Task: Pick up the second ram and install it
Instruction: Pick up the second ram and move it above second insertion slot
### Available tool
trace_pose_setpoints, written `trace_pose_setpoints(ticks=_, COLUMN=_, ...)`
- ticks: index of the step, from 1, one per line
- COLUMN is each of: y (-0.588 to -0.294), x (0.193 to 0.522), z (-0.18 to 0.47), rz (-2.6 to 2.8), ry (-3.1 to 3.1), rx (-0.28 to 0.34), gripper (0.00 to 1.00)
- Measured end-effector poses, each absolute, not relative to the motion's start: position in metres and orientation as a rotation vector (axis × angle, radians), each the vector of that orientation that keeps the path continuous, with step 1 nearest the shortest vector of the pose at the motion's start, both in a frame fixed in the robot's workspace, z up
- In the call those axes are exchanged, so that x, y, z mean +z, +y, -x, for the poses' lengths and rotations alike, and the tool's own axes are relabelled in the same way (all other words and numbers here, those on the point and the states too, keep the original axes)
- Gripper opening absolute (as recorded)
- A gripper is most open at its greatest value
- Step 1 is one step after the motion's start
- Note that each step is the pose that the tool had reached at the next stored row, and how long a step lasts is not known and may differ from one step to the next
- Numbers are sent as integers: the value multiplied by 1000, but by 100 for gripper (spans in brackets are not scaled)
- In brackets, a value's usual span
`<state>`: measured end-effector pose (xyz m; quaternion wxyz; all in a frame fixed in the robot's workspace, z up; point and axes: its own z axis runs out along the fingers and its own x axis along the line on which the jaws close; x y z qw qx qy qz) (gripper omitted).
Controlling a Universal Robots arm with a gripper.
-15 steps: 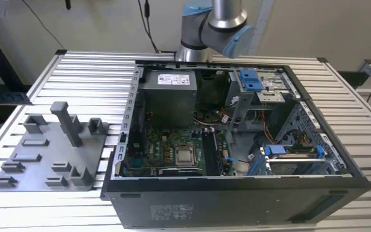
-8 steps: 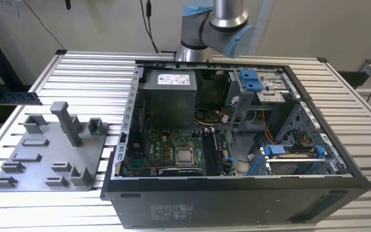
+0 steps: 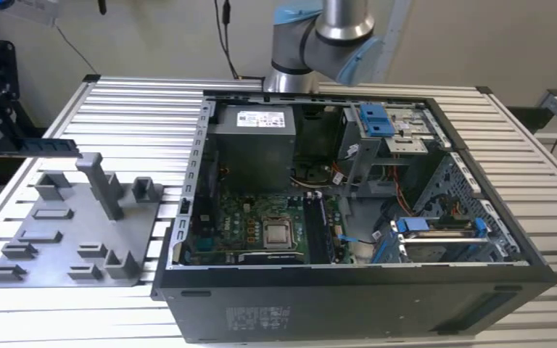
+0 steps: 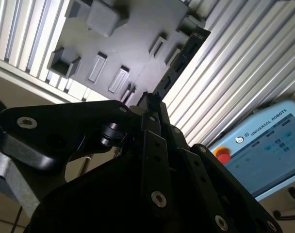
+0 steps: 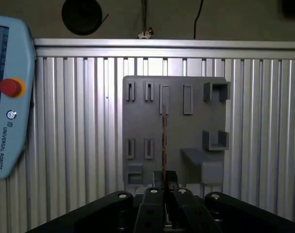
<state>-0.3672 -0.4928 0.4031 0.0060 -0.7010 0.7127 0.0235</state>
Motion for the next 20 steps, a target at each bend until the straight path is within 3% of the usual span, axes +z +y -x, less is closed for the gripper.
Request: trace_pose_setpoints(ticks=20, y=-493, x=403, z=309, rz=2196, ry=2233, rx=78, gripper=14)
